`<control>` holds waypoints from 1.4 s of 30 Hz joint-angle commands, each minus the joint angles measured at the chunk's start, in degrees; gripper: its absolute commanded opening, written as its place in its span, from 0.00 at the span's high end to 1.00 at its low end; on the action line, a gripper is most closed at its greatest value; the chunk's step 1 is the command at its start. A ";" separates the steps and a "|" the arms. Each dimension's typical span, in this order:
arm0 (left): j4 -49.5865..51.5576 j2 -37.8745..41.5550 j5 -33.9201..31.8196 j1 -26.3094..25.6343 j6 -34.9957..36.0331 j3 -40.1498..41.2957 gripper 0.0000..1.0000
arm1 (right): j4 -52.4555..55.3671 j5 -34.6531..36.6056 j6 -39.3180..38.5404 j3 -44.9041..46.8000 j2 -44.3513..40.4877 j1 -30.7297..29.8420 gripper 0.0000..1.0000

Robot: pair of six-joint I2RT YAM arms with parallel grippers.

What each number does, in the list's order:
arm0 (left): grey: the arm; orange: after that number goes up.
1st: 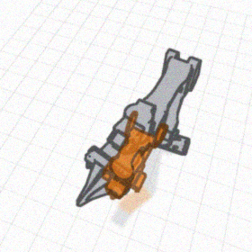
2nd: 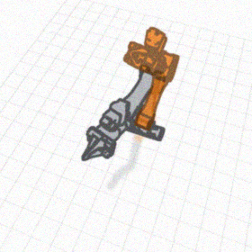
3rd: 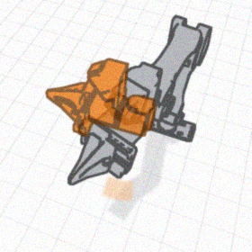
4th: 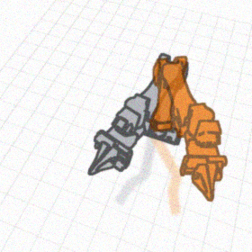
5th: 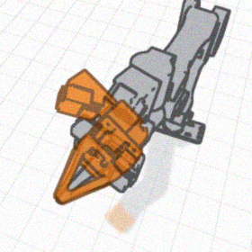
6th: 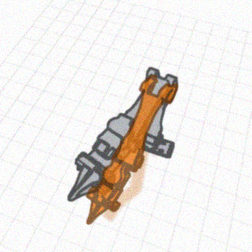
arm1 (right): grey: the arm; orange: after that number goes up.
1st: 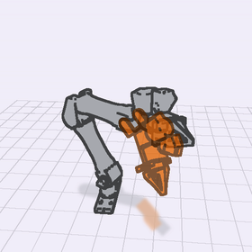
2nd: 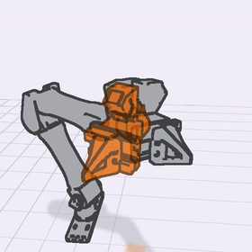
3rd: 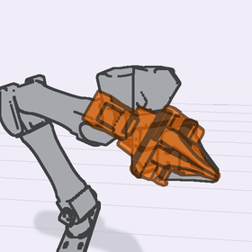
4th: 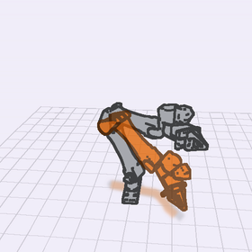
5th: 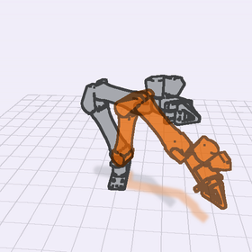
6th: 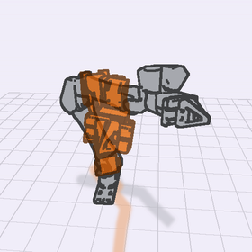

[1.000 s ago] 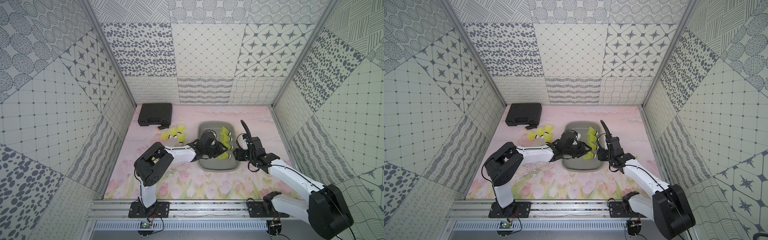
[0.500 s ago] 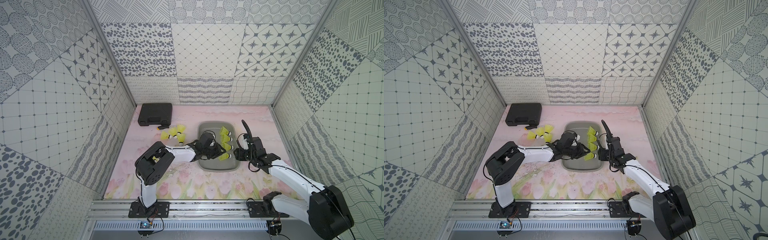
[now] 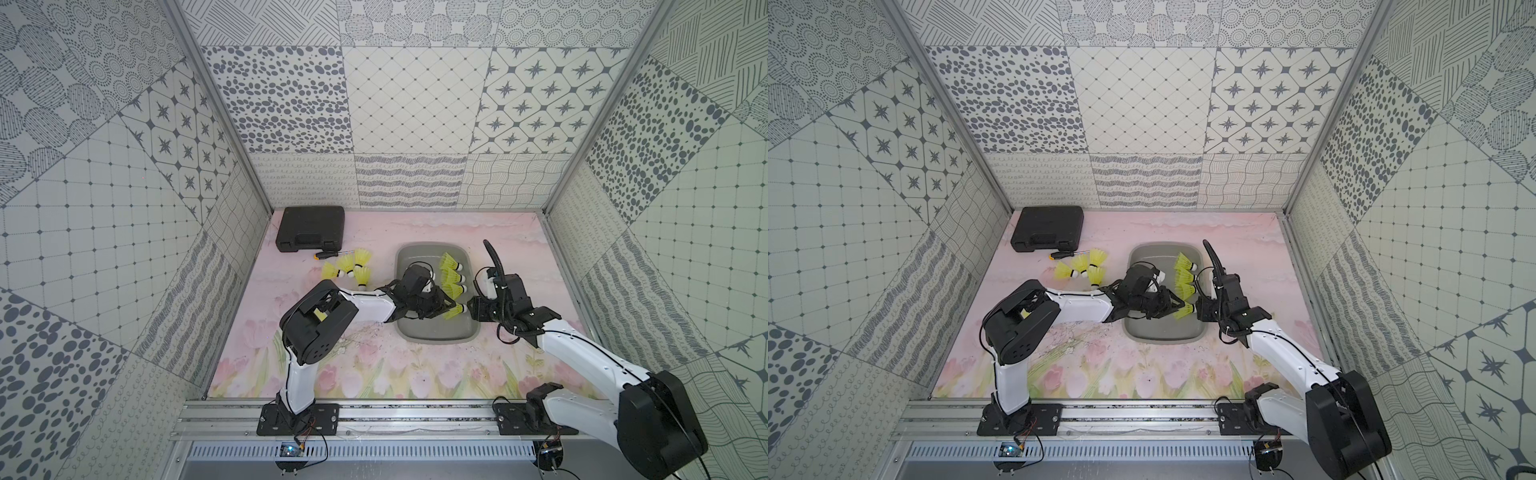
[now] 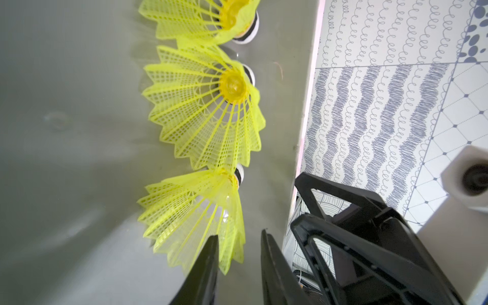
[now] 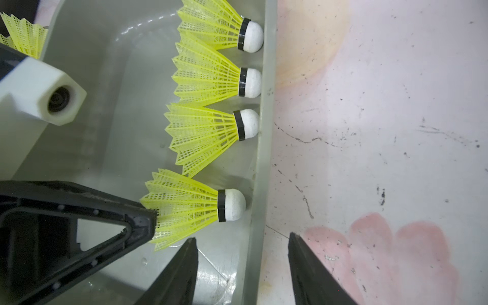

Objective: Put the shuttlecocks into the storage box
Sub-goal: Place the shuttlecock in the storage box.

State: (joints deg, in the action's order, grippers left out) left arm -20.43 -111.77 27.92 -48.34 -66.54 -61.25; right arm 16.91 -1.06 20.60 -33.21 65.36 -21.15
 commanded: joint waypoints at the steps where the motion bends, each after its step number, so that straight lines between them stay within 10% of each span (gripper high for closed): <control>1: -2.85 -0.04 1.80 0.05 0.10 -0.77 0.69 | -1.70 -0.50 0.06 -0.01 -0.41 0.25 0.41; 21: 5.32 4.80 -4.70 0.08 3.24 2.15 0.44 | -1.53 0.37 0.14 -0.10 -0.68 0.40 0.41; 42: 5.75 7.65 -5.79 -1.13 4.28 4.62 0.44 | -1.82 -0.67 -0.03 -0.01 -0.28 0.59 0.41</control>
State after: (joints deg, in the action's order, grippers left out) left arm -16.86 -105.82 24.49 -48.88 -65.45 -56.14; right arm 16.88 -1.23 20.60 -33.21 65.36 -20.84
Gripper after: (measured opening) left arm 0.558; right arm 0.587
